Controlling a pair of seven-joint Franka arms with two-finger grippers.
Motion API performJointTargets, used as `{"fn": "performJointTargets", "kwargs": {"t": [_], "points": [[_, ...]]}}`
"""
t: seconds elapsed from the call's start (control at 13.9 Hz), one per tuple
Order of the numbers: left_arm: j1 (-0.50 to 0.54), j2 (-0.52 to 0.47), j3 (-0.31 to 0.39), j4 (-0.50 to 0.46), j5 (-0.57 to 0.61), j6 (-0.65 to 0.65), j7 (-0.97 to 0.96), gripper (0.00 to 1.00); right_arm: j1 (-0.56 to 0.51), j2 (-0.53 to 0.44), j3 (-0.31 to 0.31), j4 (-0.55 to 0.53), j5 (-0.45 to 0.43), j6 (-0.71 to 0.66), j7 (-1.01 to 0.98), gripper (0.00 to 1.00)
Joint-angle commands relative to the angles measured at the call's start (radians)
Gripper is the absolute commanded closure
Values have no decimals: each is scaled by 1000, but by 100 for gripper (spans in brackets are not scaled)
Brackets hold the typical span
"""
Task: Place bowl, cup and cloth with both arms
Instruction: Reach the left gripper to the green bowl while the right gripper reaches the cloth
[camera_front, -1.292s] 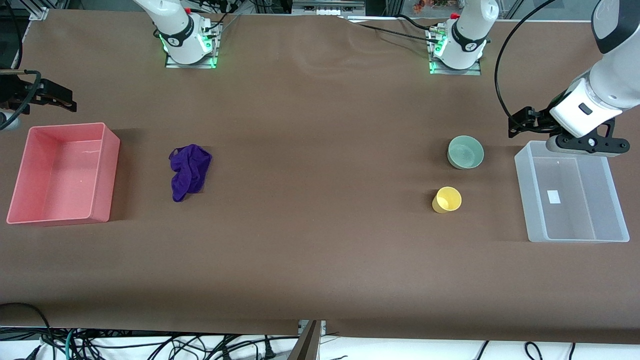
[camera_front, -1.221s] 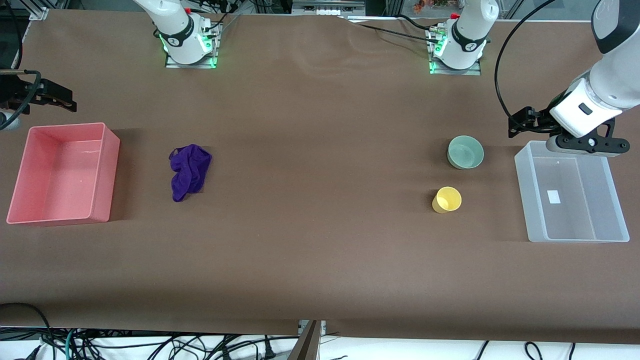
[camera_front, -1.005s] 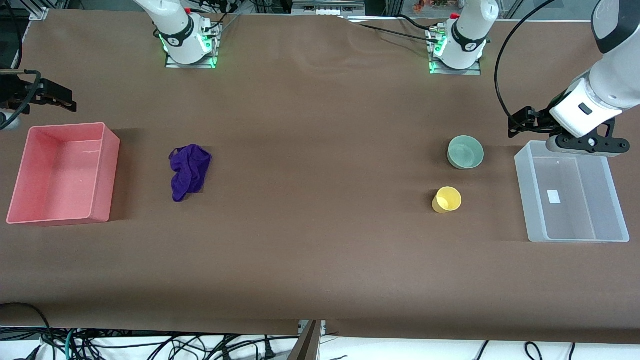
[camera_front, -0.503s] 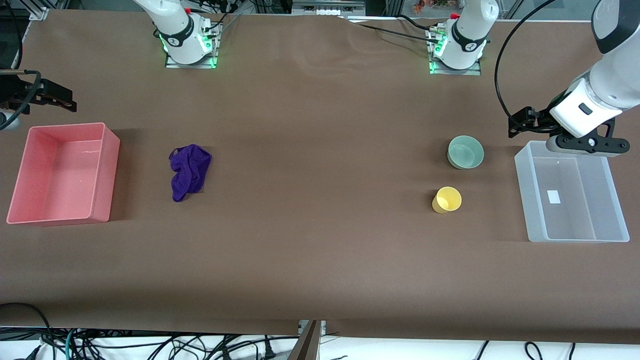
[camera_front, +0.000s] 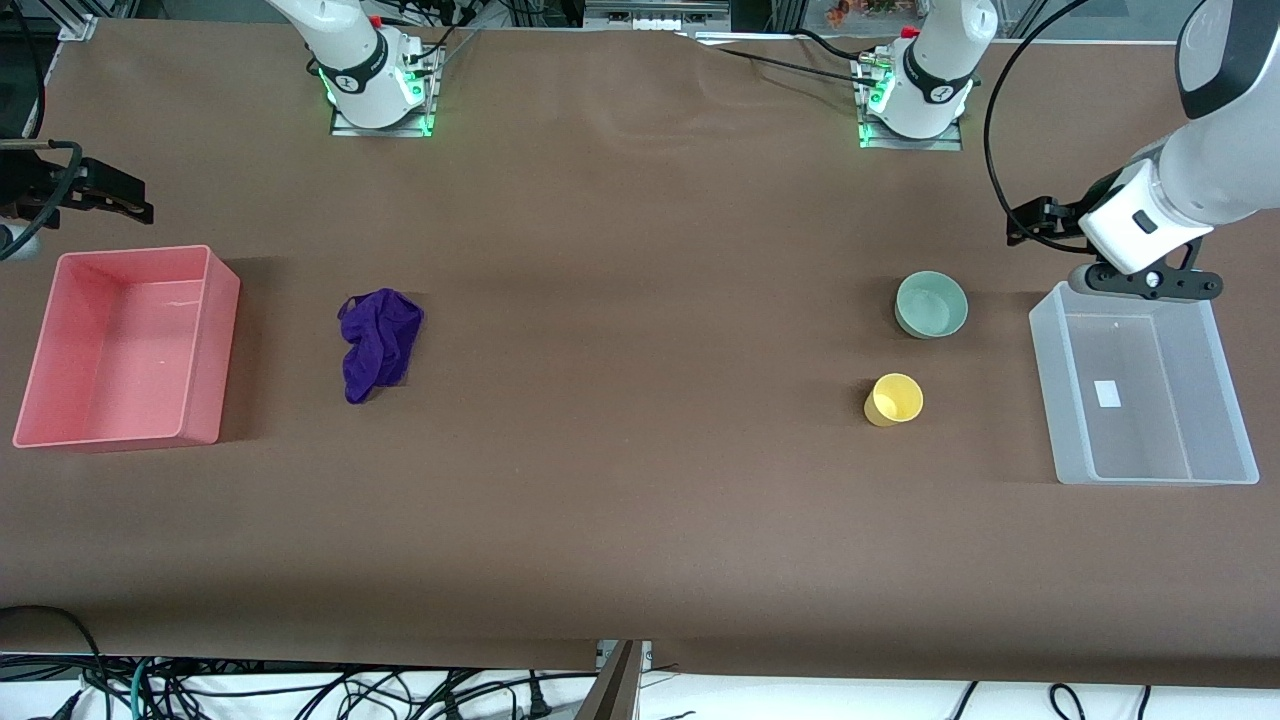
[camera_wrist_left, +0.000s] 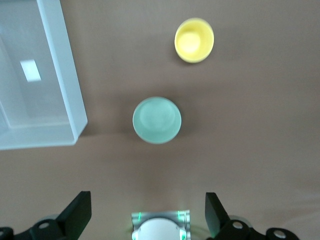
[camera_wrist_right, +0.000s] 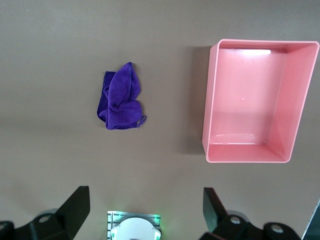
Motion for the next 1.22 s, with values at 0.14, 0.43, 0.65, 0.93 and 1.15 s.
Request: {"fn": "performJointTargets", "kwargs": {"t": [0.14,0.43,0.65,0.93,1.15], "points": [[-18,21,-4,-56,-10,13,46,0,-6,15,-3,18,11,-3,-4,0],[-18,18,-41,-263,75,313,136,0,1,51,1,18,16,46,-4,0],[-11,18,-41,-485,92,592,206,0,1,113,3,6,60,119,-4,0],[-4,133,-41,-562,184,809,234,0,-6,117,30,-219,71,349,-4,0],[42,170,-41,-594,207,883,320,0,-6,107,37,-394,73,521,-4,0]]}}
